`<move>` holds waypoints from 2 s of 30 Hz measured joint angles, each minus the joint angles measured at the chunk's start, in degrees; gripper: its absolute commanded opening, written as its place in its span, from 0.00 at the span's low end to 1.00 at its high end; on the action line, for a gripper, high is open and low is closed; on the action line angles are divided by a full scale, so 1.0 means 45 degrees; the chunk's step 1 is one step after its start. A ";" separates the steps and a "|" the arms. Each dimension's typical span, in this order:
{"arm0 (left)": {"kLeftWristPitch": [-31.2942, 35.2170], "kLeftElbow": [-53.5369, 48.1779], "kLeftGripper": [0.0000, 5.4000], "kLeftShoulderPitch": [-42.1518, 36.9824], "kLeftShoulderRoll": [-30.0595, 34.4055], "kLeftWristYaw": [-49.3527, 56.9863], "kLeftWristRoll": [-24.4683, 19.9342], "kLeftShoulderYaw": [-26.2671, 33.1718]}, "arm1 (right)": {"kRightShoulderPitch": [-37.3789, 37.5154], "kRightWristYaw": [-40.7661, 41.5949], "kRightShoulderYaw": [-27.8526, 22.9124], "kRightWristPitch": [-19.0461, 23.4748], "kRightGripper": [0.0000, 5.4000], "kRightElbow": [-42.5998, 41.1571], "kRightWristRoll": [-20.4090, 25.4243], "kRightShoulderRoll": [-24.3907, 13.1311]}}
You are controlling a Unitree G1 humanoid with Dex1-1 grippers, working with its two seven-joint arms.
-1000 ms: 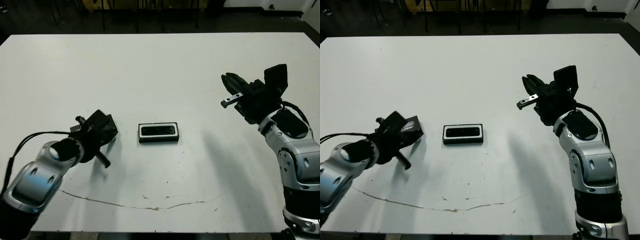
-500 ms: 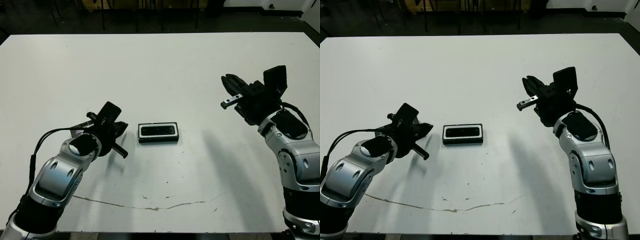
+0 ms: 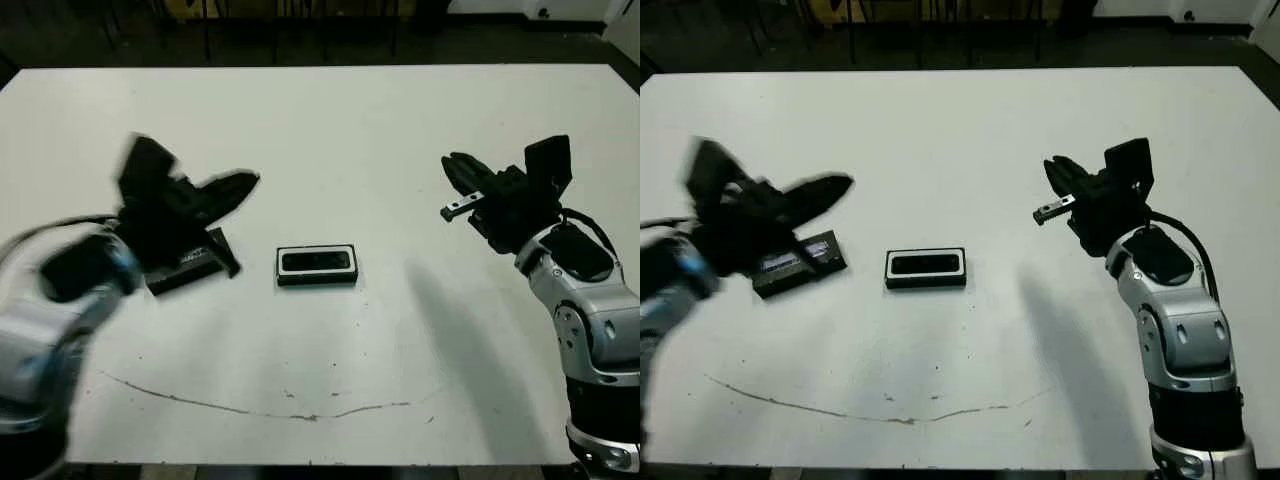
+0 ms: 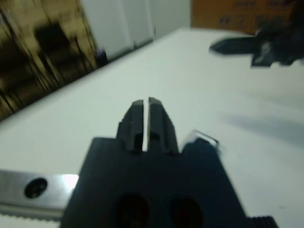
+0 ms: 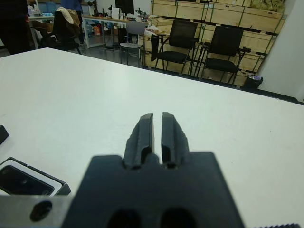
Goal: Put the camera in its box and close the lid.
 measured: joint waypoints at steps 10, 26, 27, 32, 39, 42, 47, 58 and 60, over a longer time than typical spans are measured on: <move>-0.3099 0.3746 0.32 0.0662 0.2148 -0.1651 0.0378 0.1435 | 0.0028 0.0116 0.0016 -0.0091 0.00 0.0054 -0.0086 -0.0100; -0.3321 1.0011 0.86 -0.1544 0.3289 -0.9197 -0.1380 -0.1582 | 0.0024 0.0174 -0.0081 -0.0056 0.00 0.0222 -0.0018 -0.0117; -0.3355 1.0146 0.89 -0.1545 0.3226 -0.9322 -0.1425 -0.1665 | 0.0024 0.0188 -0.0082 -0.0057 0.00 0.0222 0.0004 -0.0118; -0.3386 1.0237 1.00 -0.1516 0.3143 -0.9398 -0.1442 -0.1952 | 0.0024 0.0213 -0.0081 -0.0062 0.00 0.0224 0.0020 -0.0118; -0.3806 1.0695 1.00 -0.1466 0.3147 -0.9381 -0.0674 -0.2331 | 0.0028 0.0237 -0.0079 -0.0063 0.00 0.0224 0.0021 -0.0120; -0.4027 1.1097 1.00 -0.1469 0.3155 -0.9389 -0.0344 -0.2477 | 0.0031 0.0285 -0.0078 -0.0094 0.00 0.0227 0.0016 -0.0123; -0.4129 1.1263 1.00 -0.1470 0.3162 -0.9380 0.0036 -0.2657 | 0.0032 0.0306 -0.0067 -0.0095 0.00 0.0223 -0.0010 -0.0129; -0.4321 1.1415 1.00 -0.1469 0.3152 -0.9334 0.0243 -0.2710 | 0.0037 0.0306 -0.0076 -0.0111 0.00 0.0231 -0.0010 -0.0129; -0.4350 1.1509 1.00 -0.1467 0.3152 -0.9334 0.0254 -0.2734 | 0.0037 0.0306 -0.0076 -0.0111 0.00 0.0234 -0.0012 -0.0129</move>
